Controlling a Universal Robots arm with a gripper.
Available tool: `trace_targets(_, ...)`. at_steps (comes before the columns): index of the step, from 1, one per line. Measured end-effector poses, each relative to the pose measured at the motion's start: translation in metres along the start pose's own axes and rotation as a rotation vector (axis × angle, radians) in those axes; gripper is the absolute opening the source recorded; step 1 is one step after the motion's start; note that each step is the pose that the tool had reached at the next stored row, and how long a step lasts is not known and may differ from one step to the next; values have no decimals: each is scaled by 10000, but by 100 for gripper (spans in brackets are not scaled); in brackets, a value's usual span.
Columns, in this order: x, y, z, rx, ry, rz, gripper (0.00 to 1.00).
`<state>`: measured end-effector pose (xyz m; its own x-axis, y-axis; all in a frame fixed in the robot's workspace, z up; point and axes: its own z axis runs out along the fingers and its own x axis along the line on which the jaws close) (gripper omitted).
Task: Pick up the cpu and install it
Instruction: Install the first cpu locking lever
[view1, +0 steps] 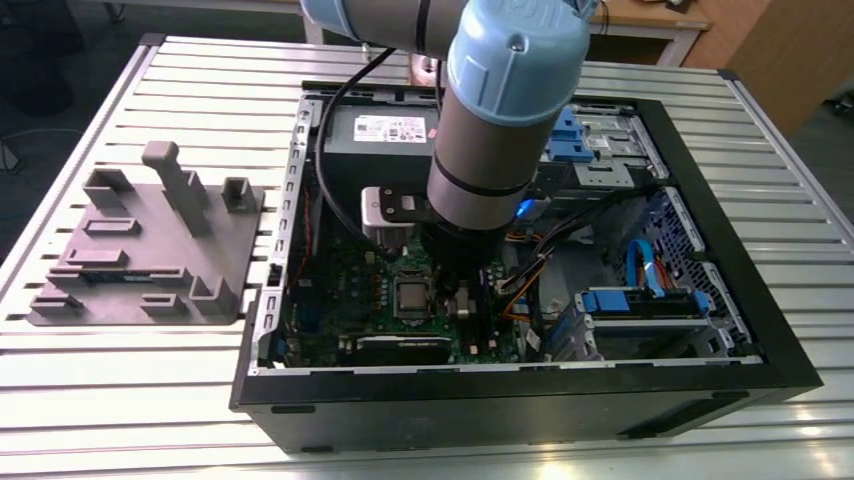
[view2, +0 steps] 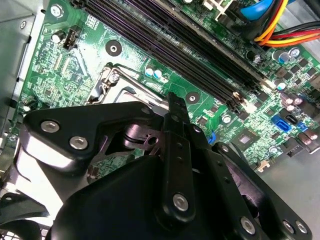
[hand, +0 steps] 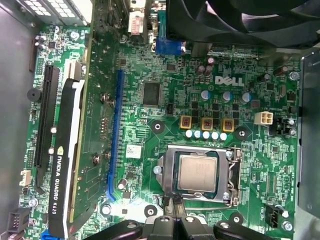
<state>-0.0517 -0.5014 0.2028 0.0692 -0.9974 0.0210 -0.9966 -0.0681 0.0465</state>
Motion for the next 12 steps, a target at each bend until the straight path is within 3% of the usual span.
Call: trace_targets(12,15,1,52,3,6,-115,10)
